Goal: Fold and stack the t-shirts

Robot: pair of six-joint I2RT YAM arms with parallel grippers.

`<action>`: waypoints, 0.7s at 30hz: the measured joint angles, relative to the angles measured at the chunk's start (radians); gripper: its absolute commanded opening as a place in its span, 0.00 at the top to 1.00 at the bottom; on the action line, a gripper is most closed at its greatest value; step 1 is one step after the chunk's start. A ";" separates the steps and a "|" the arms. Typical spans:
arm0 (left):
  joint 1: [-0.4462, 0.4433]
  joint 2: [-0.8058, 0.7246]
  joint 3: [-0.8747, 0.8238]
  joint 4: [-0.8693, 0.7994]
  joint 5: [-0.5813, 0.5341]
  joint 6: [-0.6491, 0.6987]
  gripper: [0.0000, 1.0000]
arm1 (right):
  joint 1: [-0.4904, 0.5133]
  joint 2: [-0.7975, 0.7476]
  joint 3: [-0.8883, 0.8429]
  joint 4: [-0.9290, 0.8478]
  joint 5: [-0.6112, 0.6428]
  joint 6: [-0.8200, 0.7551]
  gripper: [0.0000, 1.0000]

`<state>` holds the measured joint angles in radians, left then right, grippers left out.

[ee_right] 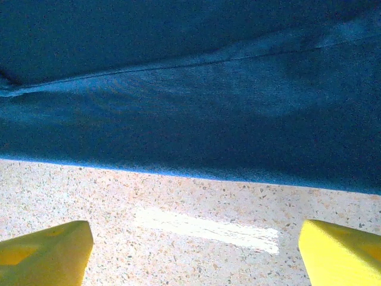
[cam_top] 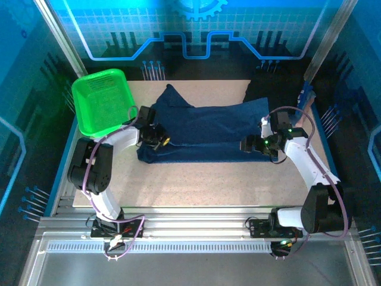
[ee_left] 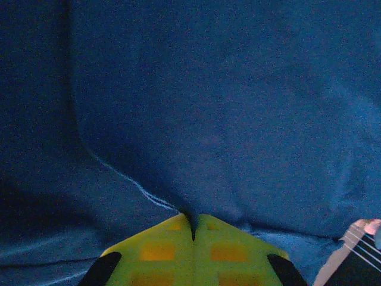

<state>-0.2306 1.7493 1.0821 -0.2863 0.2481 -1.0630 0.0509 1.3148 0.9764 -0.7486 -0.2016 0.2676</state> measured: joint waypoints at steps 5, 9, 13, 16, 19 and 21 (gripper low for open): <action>0.000 0.048 0.136 -0.019 0.002 0.042 1.00 | 0.000 0.002 -0.006 0.010 -0.002 0.000 0.10; -0.001 0.158 0.291 -0.048 0.008 0.085 1.00 | 0.000 0.024 -0.022 0.019 -0.013 0.000 0.10; -0.001 0.292 0.451 -0.096 0.040 0.132 1.00 | 0.000 0.049 -0.044 0.025 -0.018 0.001 0.11; -0.001 0.375 0.540 -0.135 0.064 0.163 1.00 | 0.000 0.073 -0.046 0.025 -0.025 0.000 0.11; -0.002 0.439 0.620 -0.196 0.075 0.204 1.00 | 0.000 0.083 -0.047 0.025 -0.030 0.000 0.11; -0.003 0.472 0.673 -0.241 0.076 0.237 1.00 | 0.000 0.083 -0.047 0.025 -0.035 0.000 0.11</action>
<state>-0.2340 2.2215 1.7550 -0.5270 0.3237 -0.8265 0.0509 1.3975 0.9298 -0.7238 -0.2371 0.2680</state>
